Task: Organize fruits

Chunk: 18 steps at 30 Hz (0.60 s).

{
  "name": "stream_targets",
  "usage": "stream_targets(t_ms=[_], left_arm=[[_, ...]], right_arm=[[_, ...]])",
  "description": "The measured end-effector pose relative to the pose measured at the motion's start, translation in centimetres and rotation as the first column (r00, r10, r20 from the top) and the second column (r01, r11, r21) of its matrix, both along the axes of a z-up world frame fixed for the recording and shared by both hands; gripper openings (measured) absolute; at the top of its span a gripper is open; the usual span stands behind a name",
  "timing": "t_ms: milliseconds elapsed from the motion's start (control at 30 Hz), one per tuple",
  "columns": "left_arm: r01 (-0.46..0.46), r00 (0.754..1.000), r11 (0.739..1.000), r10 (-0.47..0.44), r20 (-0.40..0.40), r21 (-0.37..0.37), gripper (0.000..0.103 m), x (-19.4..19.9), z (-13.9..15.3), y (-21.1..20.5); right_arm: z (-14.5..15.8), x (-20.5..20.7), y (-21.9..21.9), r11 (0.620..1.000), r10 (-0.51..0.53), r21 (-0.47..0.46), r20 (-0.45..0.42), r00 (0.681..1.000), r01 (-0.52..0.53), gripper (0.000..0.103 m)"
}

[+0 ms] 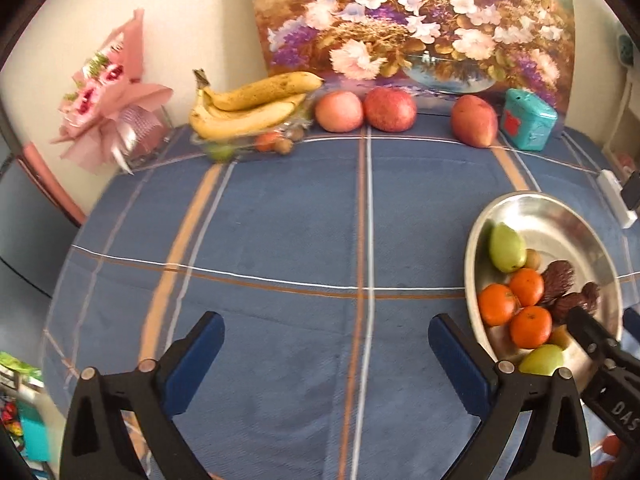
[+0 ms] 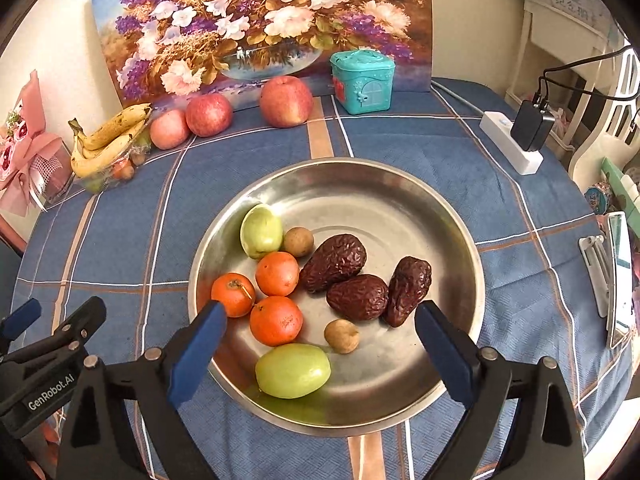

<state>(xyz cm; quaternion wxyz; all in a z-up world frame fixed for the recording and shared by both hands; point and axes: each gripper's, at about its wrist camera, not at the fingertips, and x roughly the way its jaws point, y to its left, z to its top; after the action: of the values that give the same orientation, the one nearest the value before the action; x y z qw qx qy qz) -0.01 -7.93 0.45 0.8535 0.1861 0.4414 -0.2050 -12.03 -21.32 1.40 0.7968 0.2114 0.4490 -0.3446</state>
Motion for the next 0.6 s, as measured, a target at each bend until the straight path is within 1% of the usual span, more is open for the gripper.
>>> stream_targets(t_ms=[100, 233, 367, 600], left_arm=[[-0.012, 1.000, 1.000, 0.012, -0.010, 0.003, 0.103, -0.1, 0.1, 0.3], [-0.058, 0.998, 0.996, 0.058, 0.003, 0.061, 0.103, -0.1, -0.2, 0.8], [-0.061, 0.998, 0.995, 0.062, -0.016, 0.079, 0.103, -0.3, -0.5, 1.1], [-0.049, 0.999, 0.994, 0.048, 0.009, 0.102, 0.103, -1.0, 0.2, 1.9]], right_arm=[[0.3, -0.3, 0.1, 1.000, 0.001, -0.005, 0.014, 1.000, -0.001, 0.095], [0.6, -0.4, 0.6, 1.000, 0.011, -0.020, 0.012, 1.000, -0.011, 0.095], [0.9, -0.5, 1.1, 0.999, 0.029, -0.024, 0.014, 0.999, -0.029, 0.095], [1.2, -1.1, 1.9, 0.999, 0.033, -0.035, -0.008, 0.999, -0.034, 0.095]])
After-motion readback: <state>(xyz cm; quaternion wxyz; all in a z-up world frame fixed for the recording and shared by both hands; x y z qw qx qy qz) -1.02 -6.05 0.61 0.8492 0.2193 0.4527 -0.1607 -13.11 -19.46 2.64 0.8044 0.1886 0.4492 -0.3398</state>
